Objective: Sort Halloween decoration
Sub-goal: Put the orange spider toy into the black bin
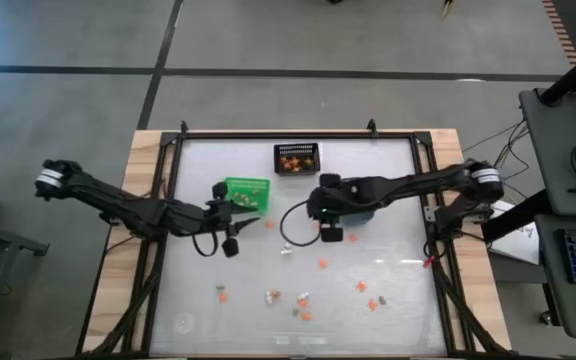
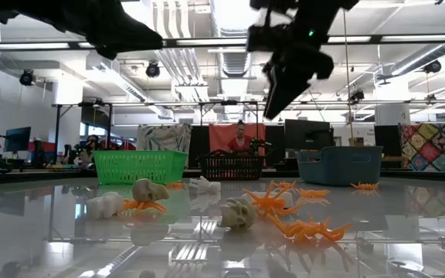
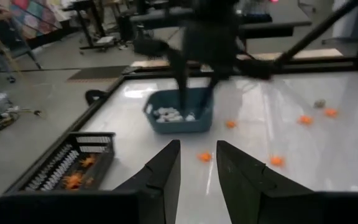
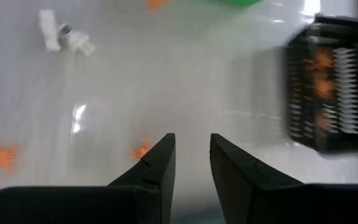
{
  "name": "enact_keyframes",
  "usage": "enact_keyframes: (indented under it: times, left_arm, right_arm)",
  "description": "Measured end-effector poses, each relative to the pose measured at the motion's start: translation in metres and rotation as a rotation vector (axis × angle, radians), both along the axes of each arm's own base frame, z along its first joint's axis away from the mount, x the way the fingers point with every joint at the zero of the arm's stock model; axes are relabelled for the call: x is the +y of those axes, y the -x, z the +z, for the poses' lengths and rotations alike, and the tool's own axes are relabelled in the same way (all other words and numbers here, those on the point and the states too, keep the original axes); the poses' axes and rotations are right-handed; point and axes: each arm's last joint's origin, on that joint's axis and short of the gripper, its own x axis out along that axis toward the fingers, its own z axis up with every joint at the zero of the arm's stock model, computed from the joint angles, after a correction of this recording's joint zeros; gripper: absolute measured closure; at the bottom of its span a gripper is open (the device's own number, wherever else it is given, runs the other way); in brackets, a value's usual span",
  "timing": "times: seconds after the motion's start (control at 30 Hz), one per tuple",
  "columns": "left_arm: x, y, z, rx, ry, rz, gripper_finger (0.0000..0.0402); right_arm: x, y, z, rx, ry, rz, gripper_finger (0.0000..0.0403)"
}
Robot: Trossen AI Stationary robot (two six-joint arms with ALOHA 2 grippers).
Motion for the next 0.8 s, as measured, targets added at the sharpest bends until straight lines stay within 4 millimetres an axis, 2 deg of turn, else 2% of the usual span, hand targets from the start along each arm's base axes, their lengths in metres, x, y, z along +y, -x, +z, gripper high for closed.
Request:
enact_keyframes:
  times: [0.17,0.33,0.47,0.8]
  left_arm:
    - [0.003,0.011,-0.004,-0.032,0.019,0.016,0.0315]
    - [0.006,0.019,-0.014,-0.086,0.070,0.022,0.0315]
    - [0.006,0.022,-0.019,-0.108,0.085,0.021,0.0316]
    - [0.006,0.023,-0.019,-0.108,0.075,0.019,0.0316]
  right_arm:
    - [0.002,-0.020,-0.026,0.112,-0.017,0.102,0.0312]
    - [0.002,-0.029,-0.043,0.233,-0.006,0.141,0.0312]
    - [0.003,-0.031,-0.050,0.274,-0.031,0.184,0.0312]
    - [0.004,-0.029,-0.052,0.297,-0.061,0.230,0.0312]
